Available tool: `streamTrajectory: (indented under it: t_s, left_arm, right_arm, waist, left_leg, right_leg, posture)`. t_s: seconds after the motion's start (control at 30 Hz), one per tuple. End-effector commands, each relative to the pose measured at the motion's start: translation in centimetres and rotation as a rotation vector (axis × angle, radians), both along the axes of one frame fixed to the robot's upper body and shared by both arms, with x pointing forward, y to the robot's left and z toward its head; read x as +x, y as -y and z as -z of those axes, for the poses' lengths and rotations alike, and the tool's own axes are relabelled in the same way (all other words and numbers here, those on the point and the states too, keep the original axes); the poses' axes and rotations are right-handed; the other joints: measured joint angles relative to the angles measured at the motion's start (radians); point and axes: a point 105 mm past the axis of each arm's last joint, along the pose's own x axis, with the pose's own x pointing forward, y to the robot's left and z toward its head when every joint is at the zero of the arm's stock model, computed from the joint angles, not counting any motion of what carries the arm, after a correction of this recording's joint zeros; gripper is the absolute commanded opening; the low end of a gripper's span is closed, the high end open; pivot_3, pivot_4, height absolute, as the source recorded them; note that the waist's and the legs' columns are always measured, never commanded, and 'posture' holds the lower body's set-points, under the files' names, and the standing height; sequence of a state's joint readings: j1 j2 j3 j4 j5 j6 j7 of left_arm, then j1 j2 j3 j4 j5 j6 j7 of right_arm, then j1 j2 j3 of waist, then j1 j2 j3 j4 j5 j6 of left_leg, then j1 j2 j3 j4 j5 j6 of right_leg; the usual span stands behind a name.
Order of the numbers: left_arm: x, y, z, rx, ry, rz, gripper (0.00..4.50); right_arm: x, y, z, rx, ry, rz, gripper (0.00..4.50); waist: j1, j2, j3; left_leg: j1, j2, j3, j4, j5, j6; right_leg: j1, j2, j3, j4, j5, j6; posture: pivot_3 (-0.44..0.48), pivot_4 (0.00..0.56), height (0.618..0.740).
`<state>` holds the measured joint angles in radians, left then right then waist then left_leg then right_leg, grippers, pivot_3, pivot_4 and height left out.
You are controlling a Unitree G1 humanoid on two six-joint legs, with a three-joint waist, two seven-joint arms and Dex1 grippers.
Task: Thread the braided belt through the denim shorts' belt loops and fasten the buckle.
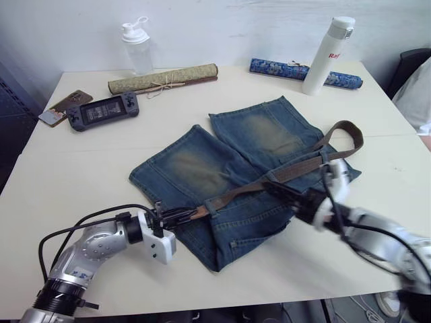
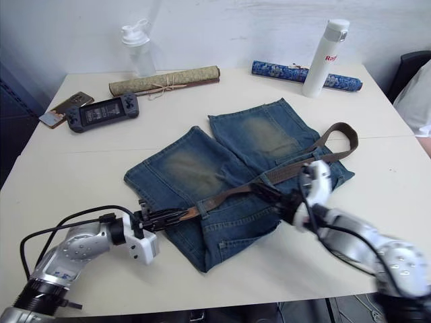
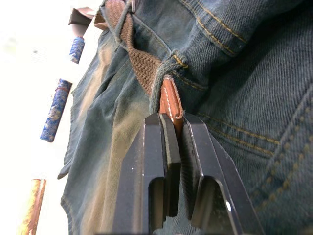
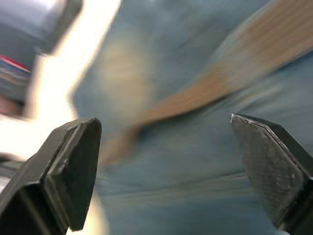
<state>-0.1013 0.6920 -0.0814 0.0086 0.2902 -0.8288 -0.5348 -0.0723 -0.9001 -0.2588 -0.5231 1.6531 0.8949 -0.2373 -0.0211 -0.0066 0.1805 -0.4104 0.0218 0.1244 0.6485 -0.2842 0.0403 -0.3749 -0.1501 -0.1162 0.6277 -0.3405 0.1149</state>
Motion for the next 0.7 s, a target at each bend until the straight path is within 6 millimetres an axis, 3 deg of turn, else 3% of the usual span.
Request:
streamTrajectory:
  t_s: [0.03, 0.1, 0.2, 0.37, 0.47, 0.7]
  left_arm:
    - [0.0, -1.0, -1.2, -0.047, 0.046, -0.026, 0.00]
    - [-0.2, -1.2, -1.0, -0.046, 0.043, -0.029, 0.00]
    - [-0.4, -1.8, -1.2, -0.087, 0.037, -0.052, 0.00]
    - [-0.2, -5.8, -1.2, -0.161, -0.005, -0.200, 0.00]
    - [-0.3, -9.1, -0.6, -0.110, 0.007, -0.289, 0.00]
    - [-0.6, -19.3, -0.5, 0.011, 0.042, -0.621, 0.00]
  right_arm:
    - [0.5, 1.7, -0.6, -0.207, 0.164, -0.029, 4.48]
    - [1.3, 2.7, -0.2, -0.248, 0.193, 0.006, 4.48]
    - [2.6, 4.1, 2.1, -0.409, 0.168, 0.051, 4.48]
    - [3.9, 4.2, 5.1, -0.348, 0.055, 0.122, 4.48]
    - [4.0, 3.8, 5.9, -0.354, 0.016, 0.120, 4.48]
    - [3.9, 2.8, 6.7, -0.334, -0.024, 0.098, 4.48]
  waist:
    - [-0.002, -0.002, -0.001]
    - [-0.006, -0.002, -0.001]
    - [-0.005, -0.002, -0.001]
    - [-0.006, -0.002, -0.001]
    - [-0.006, -0.002, -0.001]
    - [-0.006, -0.007, -0.004]
  left_leg:
    - [0.000, 0.001, 0.000, 0.000, 0.000, -0.001]
    - [0.001, 0.002, 0.000, 0.000, 0.001, -0.003]
    - [0.002, 0.002, 0.002, -0.001, 0.001, -0.003]
    - [0.002, 0.003, 0.003, 0.000, 0.001, -0.003]
    - [0.002, 0.003, 0.002, 0.000, 0.001, -0.004]
    - [0.004, 0.004, 0.002, 0.000, -0.002, -0.004]
  right_leg:
    - [0.000, 0.001, 0.000, 0.000, 0.000, 0.000]
    - [0.000, 0.002, -0.001, 0.000, 0.000, 0.000]
    - [0.000, 0.002, -0.002, 0.000, 0.000, 0.000]
    - [0.000, 0.002, -0.004, 0.001, 0.000, 0.000]
    - [0.000, 0.002, -0.004, 0.001, 0.000, 0.000]
    - [0.000, 0.001, -0.004, 0.001, 0.000, 0.000]
  posture:
    - [0.000, 0.150, 0.717]
    - [0.000, 0.150, 0.717]
    - [0.000, 0.150, 0.717]
    - [0.000, 0.150, 0.717]
    - [0.000, 0.150, 0.717]
    - [0.000, 0.150, 0.717]
